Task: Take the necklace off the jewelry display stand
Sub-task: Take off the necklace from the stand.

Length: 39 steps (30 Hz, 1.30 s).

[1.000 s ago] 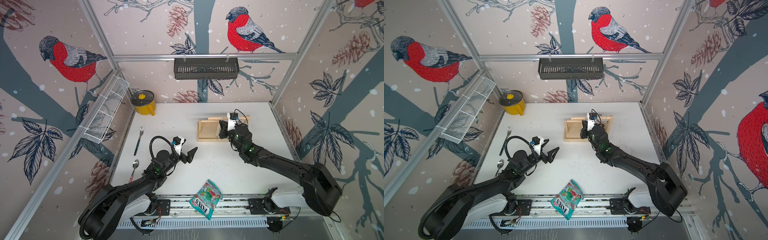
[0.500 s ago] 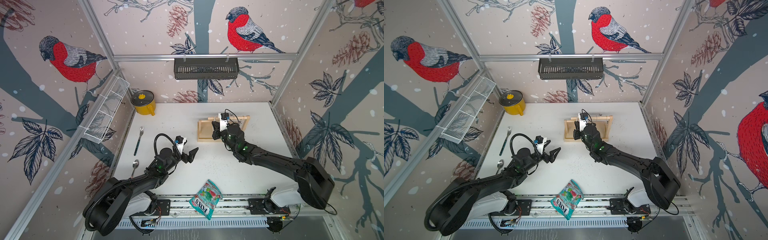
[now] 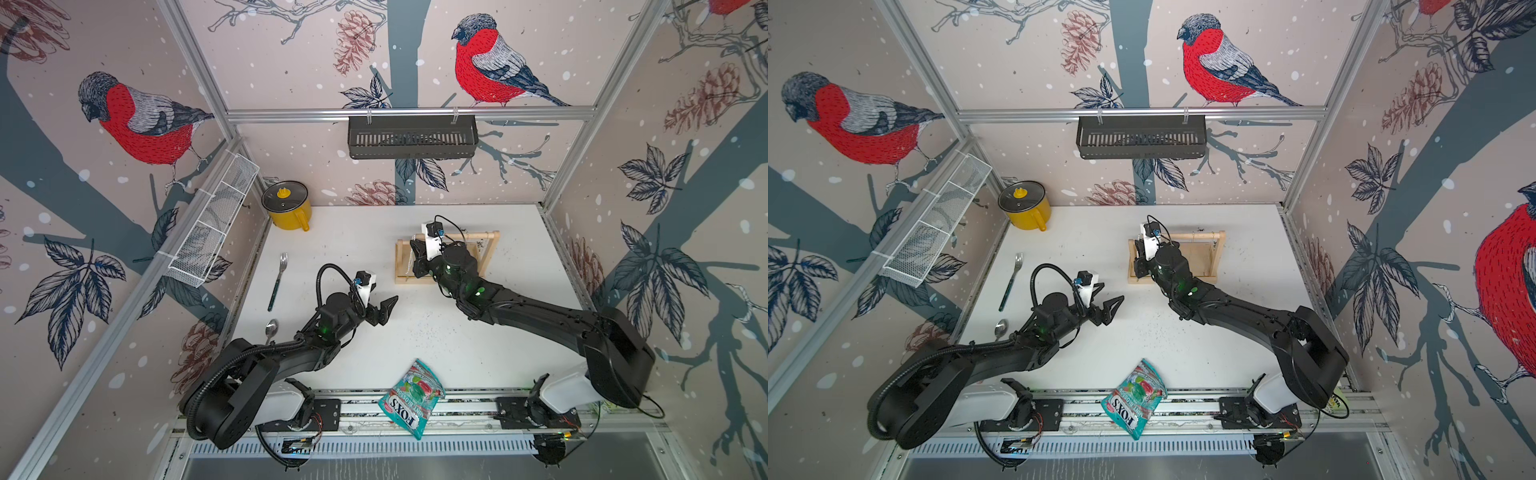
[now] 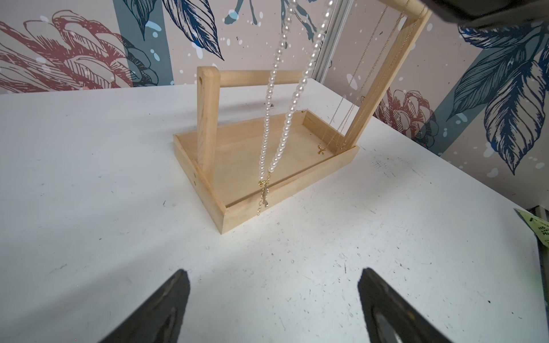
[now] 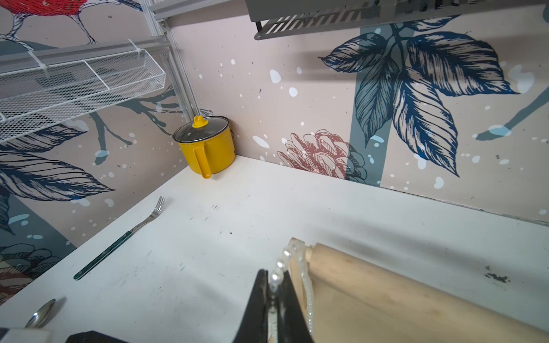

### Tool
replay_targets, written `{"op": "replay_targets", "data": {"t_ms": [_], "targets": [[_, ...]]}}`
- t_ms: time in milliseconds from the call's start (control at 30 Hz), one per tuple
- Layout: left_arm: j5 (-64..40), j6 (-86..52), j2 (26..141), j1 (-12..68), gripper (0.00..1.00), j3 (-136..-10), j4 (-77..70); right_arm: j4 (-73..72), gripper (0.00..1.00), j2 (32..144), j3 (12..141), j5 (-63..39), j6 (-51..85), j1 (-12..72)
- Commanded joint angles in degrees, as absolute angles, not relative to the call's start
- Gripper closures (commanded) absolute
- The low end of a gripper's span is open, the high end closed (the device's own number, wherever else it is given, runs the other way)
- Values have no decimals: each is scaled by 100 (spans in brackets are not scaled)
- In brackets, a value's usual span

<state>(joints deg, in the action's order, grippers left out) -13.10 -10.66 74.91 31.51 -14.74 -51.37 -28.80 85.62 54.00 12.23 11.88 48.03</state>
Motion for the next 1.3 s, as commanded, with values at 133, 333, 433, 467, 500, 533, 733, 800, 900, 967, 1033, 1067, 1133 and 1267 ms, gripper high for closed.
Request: {"op": "replay_targets", "data": {"t_ms": [133, 333, 433, 467, 500, 533, 733, 800, 900, 967, 1033, 1067, 1133, 1267], "targets": [[-1181, -1101, 8146, 3150, 18, -1709, -5911, -2986, 99, 8578, 5615, 901, 996, 4935], [-1413, -1223, 8692, 3147, 22, -1920, -6377, -2975, 100, 8577, 5684, 615, 958, 4978], [-1518, -1295, 8847, 3153, 23, -1992, -6515, -2979, 99, 8539, 5687, 504, 975, 5009], [-1541, -1323, 8872, 3147, 24, -1990, -6583, -2979, 99, 8527, 5687, 484, 971, 5021], [-1556, -1336, 8892, 3151, 25, -1988, -6629, -2978, 100, 8510, 5687, 483, 967, 5040], [-1588, -1352, 8910, 3147, 27, -1995, -6651, -2979, 100, 8499, 5687, 489, 956, 5067], [-1644, -1378, 9031, 3155, 33, -2057, -6617, -2986, 100, 8424, 5695, 470, 903, 5194], [-1623, -1423, 9059, 3155, 36, -2052, -6666, -2985, 100, 8395, 5704, 466, 898, 5222], [-1617, -1461, 9103, 3155, 40, -2084, -6693, -2951, 100, 8351, 5696, 474, 905, 5268], [-1643, -1475, 9116, 3156, 42, -2126, -6667, -2919, 100, 8319, 5689, 483, 905, 5289], [-1661, -1484, 9123, 3165, 43, -2136, -6696, -2901, 100, 8290, 5678, 483, 905, 5307], [-1669, -1490, 9115, 3168, 44, -2128, -6714, -2883, 100, 8281, 5678, 491, 905, 5317], [-1686, -1496, 9090, 3174, 46, -2103, -6766, -2857, 100, 8269, 5669, 501, 905, 5330], [-1731, -1501, 9053, 3189, 50, -2100, -6785, -2846, 100, 8287, 5660, 492, 926, 5361]]}}
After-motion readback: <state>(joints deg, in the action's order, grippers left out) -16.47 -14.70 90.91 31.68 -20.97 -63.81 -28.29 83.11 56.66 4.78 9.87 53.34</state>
